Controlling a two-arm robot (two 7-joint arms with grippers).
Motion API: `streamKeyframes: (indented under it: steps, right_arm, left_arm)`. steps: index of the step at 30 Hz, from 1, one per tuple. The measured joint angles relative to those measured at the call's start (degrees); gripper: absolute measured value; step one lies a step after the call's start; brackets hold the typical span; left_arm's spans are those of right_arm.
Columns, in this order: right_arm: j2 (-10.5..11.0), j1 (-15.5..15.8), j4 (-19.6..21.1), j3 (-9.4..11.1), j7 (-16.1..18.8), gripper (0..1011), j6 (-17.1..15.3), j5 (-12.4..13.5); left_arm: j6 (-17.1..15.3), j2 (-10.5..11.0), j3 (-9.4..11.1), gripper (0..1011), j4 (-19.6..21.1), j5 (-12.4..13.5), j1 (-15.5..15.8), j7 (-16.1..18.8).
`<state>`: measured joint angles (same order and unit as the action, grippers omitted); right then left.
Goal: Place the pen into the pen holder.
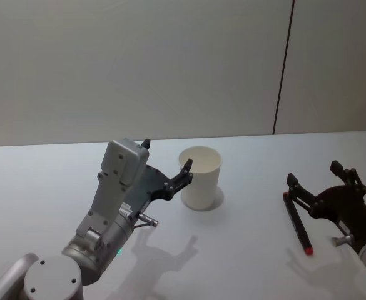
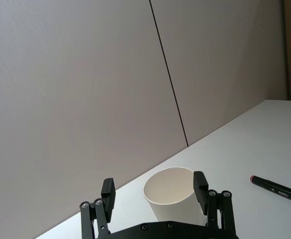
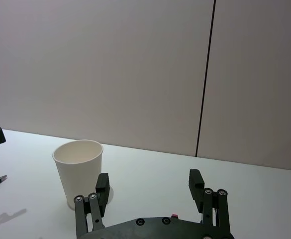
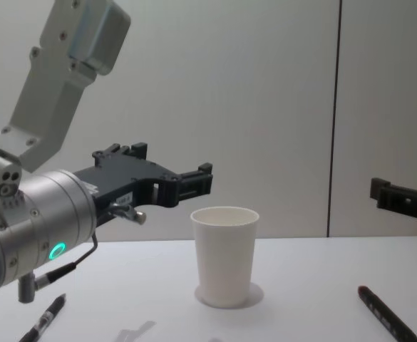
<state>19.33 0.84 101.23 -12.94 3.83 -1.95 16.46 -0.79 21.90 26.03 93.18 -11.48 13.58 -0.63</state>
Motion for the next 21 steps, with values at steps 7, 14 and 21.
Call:
streamKeyframes:
  steps: [7, 14, 21]
  right_arm:
    - [0.00, 0.00, 0.00, 0.00, 0.00, 1002, 0.00, 0.00]
    - [0.00, 0.00, 0.00, 0.00, 0.00, 1002, 0.00, 0.00]
    - [0.00, 0.00, 0.00, 0.00, 0.00, 1002, 0.00, 0.00]
  left_arm:
    - [0.00, 0.00, 0.00, 1004, 0.00, 0.00, 0.00, 0.00]
    - [0.00, 0.00, 0.00, 1004, 0.00, 0.00, 0.00, 0.00]
    - [0.00, 0.00, 0.00, 1004, 0.00, 0.00, 0.00, 0.00]
